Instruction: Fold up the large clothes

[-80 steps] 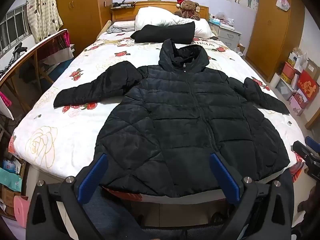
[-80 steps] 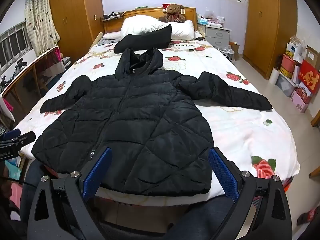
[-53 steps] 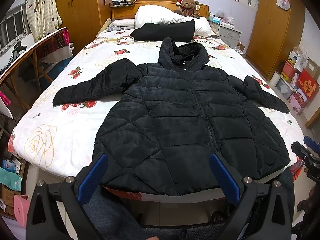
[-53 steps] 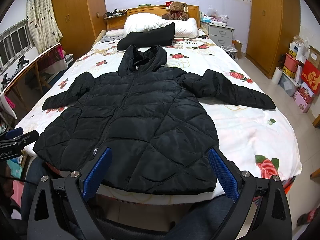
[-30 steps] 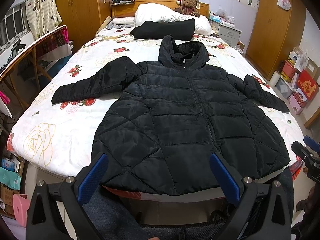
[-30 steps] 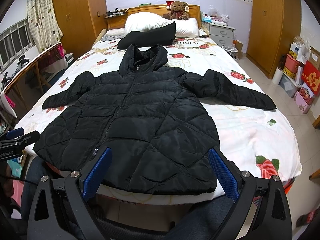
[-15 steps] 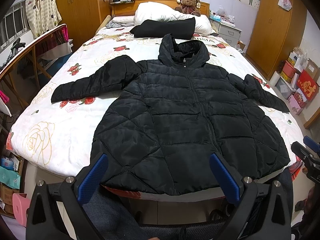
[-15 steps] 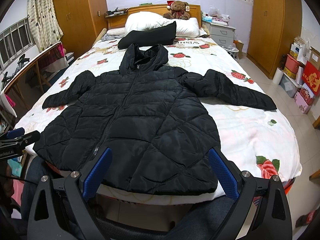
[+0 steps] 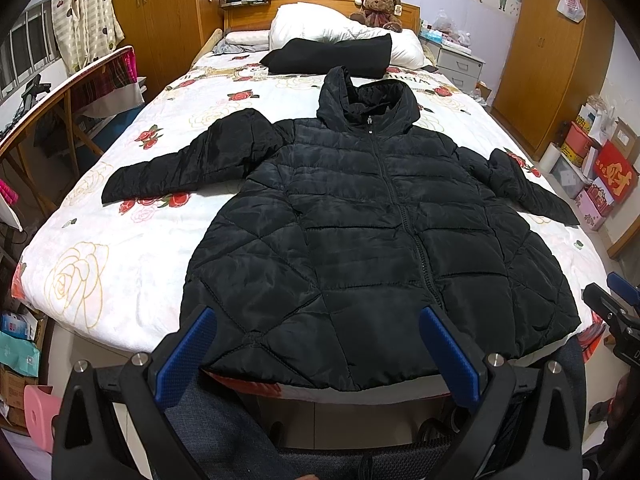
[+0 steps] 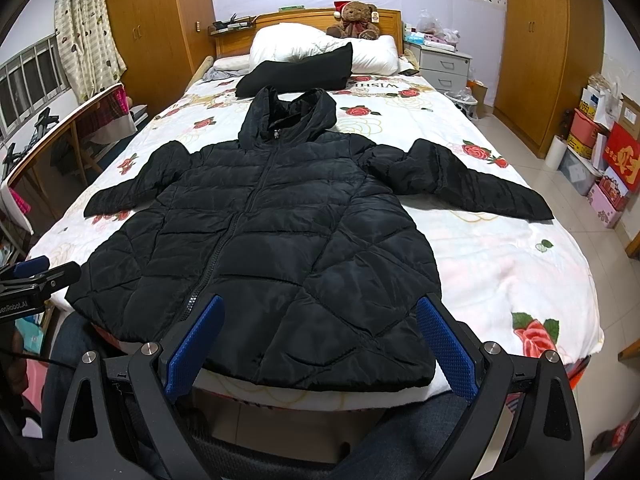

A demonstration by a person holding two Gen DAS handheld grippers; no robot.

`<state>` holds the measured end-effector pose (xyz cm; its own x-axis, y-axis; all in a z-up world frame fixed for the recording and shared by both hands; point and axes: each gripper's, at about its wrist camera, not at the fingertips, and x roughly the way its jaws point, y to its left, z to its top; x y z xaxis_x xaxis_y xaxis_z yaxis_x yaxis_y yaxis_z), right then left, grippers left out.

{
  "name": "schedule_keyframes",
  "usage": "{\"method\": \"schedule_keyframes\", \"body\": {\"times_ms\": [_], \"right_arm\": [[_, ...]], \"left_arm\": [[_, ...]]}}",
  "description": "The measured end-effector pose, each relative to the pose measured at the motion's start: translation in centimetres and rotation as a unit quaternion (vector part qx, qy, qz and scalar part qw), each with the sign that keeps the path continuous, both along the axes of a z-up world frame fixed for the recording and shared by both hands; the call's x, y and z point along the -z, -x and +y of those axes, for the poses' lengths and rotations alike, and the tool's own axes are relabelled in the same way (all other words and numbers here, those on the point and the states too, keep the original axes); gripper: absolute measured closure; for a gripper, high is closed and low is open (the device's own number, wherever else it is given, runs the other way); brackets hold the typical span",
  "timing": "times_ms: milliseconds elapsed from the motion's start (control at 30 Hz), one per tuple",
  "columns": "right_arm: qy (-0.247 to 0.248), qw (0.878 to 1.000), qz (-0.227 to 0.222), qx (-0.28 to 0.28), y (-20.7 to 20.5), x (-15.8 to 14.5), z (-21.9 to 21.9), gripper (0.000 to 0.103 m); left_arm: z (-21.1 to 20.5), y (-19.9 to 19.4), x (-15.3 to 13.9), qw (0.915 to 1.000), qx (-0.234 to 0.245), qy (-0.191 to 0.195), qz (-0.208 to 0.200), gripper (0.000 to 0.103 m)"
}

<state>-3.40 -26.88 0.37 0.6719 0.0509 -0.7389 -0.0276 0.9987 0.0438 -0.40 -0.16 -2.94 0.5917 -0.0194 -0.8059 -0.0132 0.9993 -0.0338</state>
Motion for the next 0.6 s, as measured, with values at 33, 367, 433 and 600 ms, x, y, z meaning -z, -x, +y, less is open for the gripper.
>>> {"method": "schedule_keyframes", "body": {"times_ms": [33,367,433,600], "right_arm": [[0.0,1.0,0.0,0.0,0.0,0.0,0.0,0.006],[0.0,1.0,0.001,-0.001,-0.1,0.1,0.3,0.006],[0.0,1.0,0.001,-0.001,-0.1,0.1,0.3,0.006],[0.003,1.0,0.002,-0.007,-0.5,0.6,1.0,0.006]], "left_arm": [[0.1,-0.2,-0.4,1.0,0.0,0.001,0.0,0.001],[0.1,-0.1,-0.2,1.0,-0.001,0.001,0.002,0.001],[0.1,0.0,0.1,1.0,-0.003,0.0,0.001,0.001],[1.0,-0.8,0.2,0.9999,-0.008,0.008,0.004,0.001]]}}
